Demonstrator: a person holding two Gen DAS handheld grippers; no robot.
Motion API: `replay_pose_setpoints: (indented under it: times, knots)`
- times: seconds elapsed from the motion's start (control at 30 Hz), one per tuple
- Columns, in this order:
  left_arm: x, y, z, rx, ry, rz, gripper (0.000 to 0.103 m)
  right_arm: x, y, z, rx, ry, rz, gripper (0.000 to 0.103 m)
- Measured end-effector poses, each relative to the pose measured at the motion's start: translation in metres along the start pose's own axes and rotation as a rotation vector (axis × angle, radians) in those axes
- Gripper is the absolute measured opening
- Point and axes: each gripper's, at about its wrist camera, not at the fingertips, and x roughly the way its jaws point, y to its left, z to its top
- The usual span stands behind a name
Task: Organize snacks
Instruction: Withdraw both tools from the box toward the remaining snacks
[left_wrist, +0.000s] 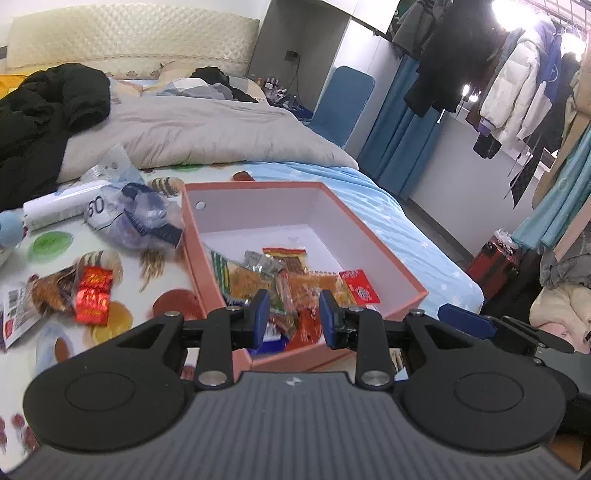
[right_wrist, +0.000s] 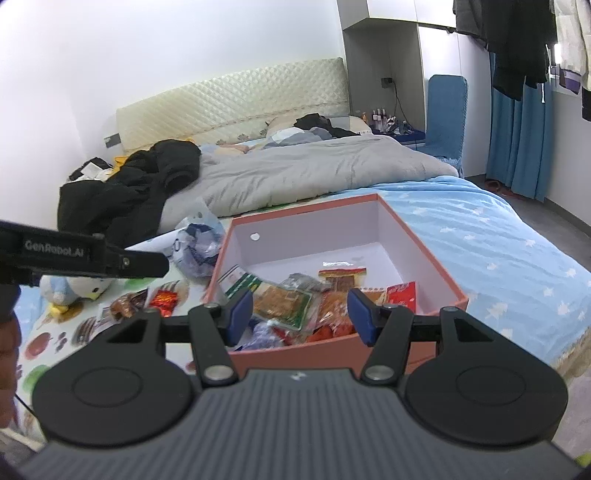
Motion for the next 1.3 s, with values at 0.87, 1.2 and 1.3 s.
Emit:
replay_pose_setpoints:
  times: [0.87, 1.2, 1.3]
  knots:
    - [-0.112, 0.050, -0.106, -0.120, -0.027, 0.195, 0.044, -0.052, 0.086, -0.055, -0.050, 0.041, 0.198, 0.059]
    - [-0.104, 0.094, -0.121, -0.180, -0.005, 0.251, 0.051, -0.031, 0.110, -0.071, -0.087, 0.105, 0.238, 0.059]
    - [-0.091, 0.109, -0.120, -0.199, 0.005, 0.251, 0.052, -0.019, 0.117, -0.073, -0.102, 0.114, 0.243, 0.059]
